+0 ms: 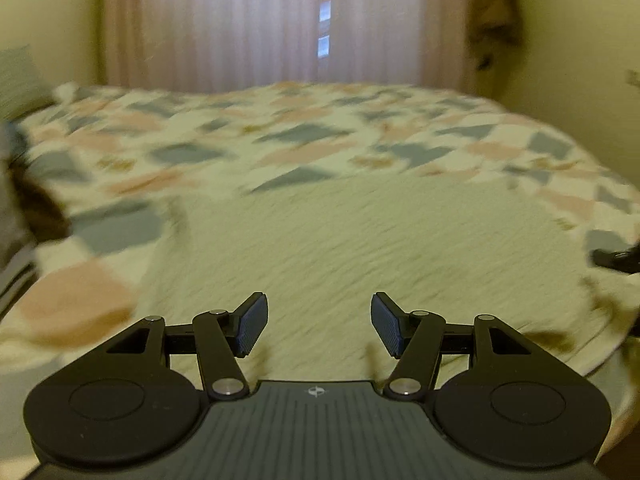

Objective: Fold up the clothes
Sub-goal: 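Grasp the folded vest edge with the right gripper while the left gripper grasps its other end, then lift the vest with both grippers and fold it over again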

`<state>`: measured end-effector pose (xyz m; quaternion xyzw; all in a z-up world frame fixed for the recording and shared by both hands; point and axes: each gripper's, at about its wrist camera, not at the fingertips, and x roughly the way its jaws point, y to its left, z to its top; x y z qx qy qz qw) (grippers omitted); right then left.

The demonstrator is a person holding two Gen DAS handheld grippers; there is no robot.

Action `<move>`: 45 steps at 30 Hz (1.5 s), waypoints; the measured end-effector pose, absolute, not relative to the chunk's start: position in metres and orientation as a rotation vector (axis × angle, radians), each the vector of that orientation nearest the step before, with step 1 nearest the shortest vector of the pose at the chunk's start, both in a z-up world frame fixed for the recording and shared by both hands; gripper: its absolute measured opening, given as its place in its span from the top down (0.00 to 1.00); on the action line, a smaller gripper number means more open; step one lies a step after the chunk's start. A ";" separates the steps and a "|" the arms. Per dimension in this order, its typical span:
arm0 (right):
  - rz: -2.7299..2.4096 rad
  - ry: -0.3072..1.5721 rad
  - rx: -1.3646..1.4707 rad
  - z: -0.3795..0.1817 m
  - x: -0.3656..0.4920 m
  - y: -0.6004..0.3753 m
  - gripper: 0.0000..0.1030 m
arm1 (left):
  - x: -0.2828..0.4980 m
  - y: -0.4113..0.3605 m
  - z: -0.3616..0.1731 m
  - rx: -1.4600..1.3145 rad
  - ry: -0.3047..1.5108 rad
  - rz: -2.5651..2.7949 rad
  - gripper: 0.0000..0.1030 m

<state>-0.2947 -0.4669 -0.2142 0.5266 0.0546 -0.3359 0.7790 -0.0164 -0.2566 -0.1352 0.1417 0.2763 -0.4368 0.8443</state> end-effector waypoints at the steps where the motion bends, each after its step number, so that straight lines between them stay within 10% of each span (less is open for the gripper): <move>1: -0.731 0.150 1.107 -0.214 -0.288 -0.467 0.49 | -0.019 -0.266 -0.133 0.304 0.571 -0.955 0.41; 7: -0.743 0.213 1.027 -0.214 -0.273 -0.467 0.78 | -0.020 -0.309 -0.159 0.390 0.599 -1.006 0.42; 22: -0.508 0.407 -0.018 -0.071 -0.106 -0.361 0.81 | 0.039 -0.187 -0.139 0.137 0.676 -0.868 0.42; 31: -0.011 0.618 -0.277 -0.124 -0.030 -0.240 0.89 | 0.107 -0.100 -0.155 -0.135 0.826 -0.824 0.46; 34: 0.004 0.696 -0.302 -0.150 -0.023 -0.229 0.78 | 0.121 -0.092 -0.165 -0.241 0.879 -0.891 0.45; 38: 0.046 0.673 -0.295 -0.139 -0.044 -0.226 0.35 | 0.135 -0.113 -0.173 -0.262 0.916 -0.968 0.45; 45: -0.162 0.493 -0.090 -0.089 -0.097 -0.290 0.34 | 0.175 -0.185 -0.160 -0.208 0.879 -1.120 0.40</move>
